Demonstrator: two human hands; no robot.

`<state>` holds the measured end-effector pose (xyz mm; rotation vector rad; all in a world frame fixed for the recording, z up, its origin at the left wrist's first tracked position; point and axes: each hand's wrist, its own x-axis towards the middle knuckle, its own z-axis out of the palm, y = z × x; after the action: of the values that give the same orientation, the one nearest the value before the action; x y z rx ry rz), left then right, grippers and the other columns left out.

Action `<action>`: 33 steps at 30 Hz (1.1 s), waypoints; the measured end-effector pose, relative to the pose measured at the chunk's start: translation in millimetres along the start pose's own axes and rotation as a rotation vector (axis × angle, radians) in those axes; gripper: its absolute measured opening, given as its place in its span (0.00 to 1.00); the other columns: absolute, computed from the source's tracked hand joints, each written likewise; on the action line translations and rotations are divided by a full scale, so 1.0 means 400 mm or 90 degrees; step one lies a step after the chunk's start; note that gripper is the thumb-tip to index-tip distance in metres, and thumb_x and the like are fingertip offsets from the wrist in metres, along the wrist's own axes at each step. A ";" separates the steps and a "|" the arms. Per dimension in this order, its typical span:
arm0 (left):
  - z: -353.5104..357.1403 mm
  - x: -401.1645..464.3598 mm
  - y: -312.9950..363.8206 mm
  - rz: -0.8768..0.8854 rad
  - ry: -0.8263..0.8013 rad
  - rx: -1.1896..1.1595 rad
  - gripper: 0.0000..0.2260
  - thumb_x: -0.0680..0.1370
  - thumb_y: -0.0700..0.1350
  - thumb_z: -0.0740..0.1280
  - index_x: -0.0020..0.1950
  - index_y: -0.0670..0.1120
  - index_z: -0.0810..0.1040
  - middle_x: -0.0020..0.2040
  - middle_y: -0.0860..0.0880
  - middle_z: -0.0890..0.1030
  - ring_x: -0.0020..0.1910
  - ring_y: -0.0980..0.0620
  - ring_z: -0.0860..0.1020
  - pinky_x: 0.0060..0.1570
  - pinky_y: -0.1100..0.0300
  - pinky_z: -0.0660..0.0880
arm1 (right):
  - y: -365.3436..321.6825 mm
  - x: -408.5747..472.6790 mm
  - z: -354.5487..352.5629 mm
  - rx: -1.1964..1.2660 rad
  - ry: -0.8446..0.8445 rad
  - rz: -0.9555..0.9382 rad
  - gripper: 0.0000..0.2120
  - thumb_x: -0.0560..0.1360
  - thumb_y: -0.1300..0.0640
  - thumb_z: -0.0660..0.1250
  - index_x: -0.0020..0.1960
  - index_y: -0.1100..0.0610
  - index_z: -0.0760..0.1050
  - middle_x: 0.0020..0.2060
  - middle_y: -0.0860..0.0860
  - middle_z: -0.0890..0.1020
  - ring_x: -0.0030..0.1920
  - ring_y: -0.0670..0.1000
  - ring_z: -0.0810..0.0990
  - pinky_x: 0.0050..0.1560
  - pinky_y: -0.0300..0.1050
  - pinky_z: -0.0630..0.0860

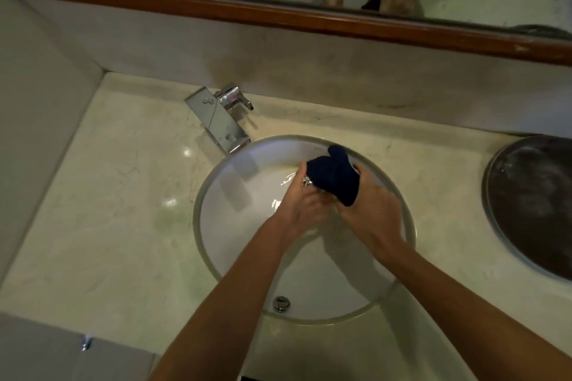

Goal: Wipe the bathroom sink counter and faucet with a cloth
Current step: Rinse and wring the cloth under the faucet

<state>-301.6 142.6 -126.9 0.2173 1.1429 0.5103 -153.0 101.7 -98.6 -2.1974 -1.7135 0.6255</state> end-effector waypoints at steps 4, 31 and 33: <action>0.057 -0.041 0.044 0.147 -0.013 -0.104 0.31 0.78 0.59 0.69 0.74 0.40 0.73 0.64 0.43 0.83 0.63 0.46 0.82 0.68 0.49 0.75 | -0.024 -0.038 -0.011 0.158 -0.041 0.007 0.34 0.75 0.44 0.72 0.76 0.48 0.62 0.47 0.44 0.82 0.41 0.47 0.81 0.41 0.46 0.78; 0.028 -0.168 0.087 0.417 0.040 0.790 0.15 0.70 0.47 0.80 0.45 0.48 0.73 0.39 0.54 0.81 0.38 0.53 0.80 0.36 0.55 0.76 | 0.039 -0.007 -0.117 0.864 -0.236 0.263 0.24 0.79 0.51 0.68 0.73 0.56 0.72 0.67 0.54 0.81 0.64 0.52 0.82 0.59 0.44 0.81; 0.014 -0.180 0.108 0.436 0.065 0.907 0.16 0.71 0.46 0.78 0.43 0.50 0.69 0.36 0.55 0.78 0.36 0.48 0.77 0.33 0.54 0.70 | 0.061 -0.015 -0.133 0.594 -0.257 0.283 0.34 0.73 0.45 0.75 0.74 0.55 0.71 0.71 0.56 0.76 0.67 0.54 0.79 0.62 0.46 0.79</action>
<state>-331.2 145.3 -48.1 1.8688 1.3479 0.1974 -107.1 91.9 -63.2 -1.7741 -0.7316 1.6561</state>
